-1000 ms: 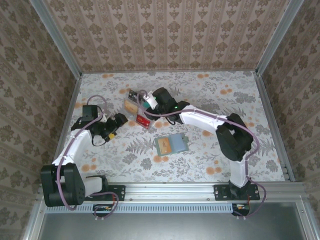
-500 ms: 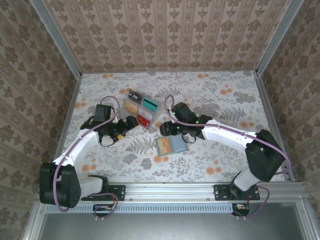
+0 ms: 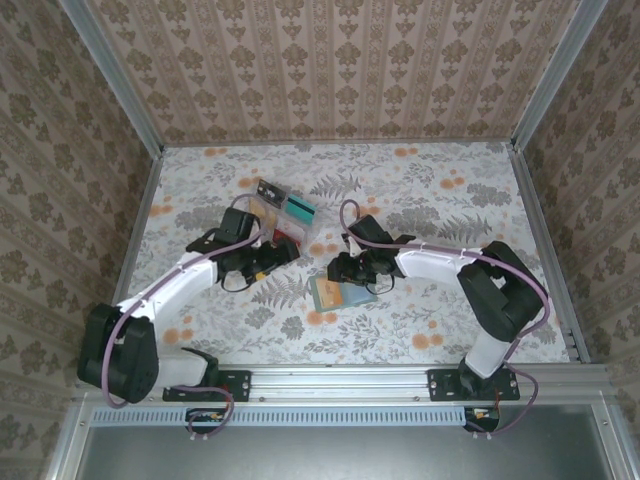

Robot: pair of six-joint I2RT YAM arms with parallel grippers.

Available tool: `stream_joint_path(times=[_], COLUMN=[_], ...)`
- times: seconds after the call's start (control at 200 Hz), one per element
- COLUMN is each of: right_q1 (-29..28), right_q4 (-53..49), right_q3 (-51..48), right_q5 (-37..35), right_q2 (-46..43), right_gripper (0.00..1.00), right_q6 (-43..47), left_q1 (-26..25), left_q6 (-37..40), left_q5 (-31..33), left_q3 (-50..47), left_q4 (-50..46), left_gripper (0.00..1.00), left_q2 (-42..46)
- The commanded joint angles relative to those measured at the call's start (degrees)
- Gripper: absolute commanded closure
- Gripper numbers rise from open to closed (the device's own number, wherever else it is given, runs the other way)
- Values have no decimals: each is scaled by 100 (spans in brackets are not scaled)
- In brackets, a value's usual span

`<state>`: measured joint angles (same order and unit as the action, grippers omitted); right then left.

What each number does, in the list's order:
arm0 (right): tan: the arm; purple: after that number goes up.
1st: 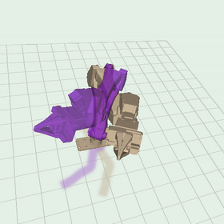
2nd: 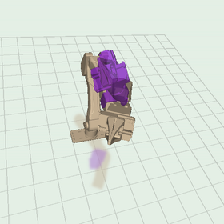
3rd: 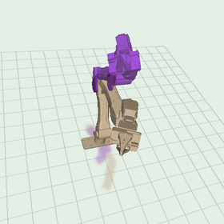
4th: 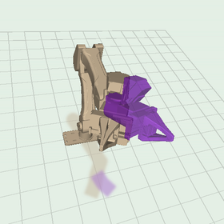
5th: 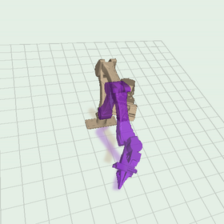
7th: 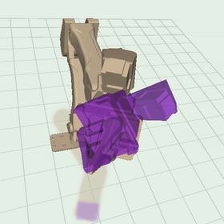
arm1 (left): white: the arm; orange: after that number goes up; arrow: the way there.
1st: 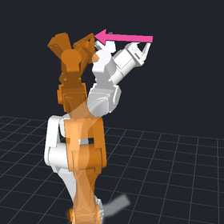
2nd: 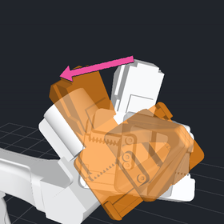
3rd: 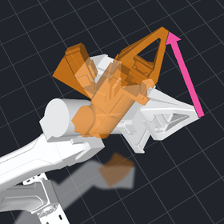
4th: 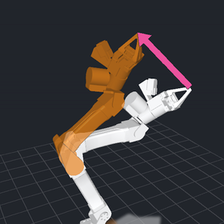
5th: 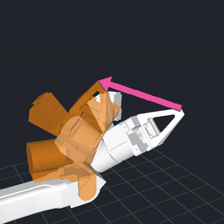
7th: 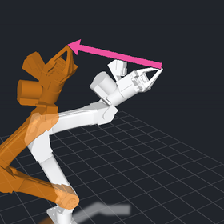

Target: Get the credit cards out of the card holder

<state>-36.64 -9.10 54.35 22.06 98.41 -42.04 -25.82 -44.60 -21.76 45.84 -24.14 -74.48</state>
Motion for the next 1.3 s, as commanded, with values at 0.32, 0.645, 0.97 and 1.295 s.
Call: stream_joint_path(times=[0.32, 0.645, 0.97, 1.295], right_q1=[111, 113, 114, 218], right_q4=[-30, -85, 14, 378], right_q3=[-79, -60, -112, -289], right_q5=[257, 206, 307, 573], right_q2=[380, 535, 597, 555], right_gripper=[73, 76, 79, 80], right_q6=[-19, 73, 113, 27], left_q1=[-1128, -1439, -1442, -1399], left_q6=[-716, -1093, -1080, -998], left_q5=[154, 198, 31, -32], left_q3=[280, 296, 285, 233], left_q4=[487, 1013, 1107, 1079], left_gripper=[34, 59, 77, 83], left_q2=[-880, -1513, -1971, -2134])
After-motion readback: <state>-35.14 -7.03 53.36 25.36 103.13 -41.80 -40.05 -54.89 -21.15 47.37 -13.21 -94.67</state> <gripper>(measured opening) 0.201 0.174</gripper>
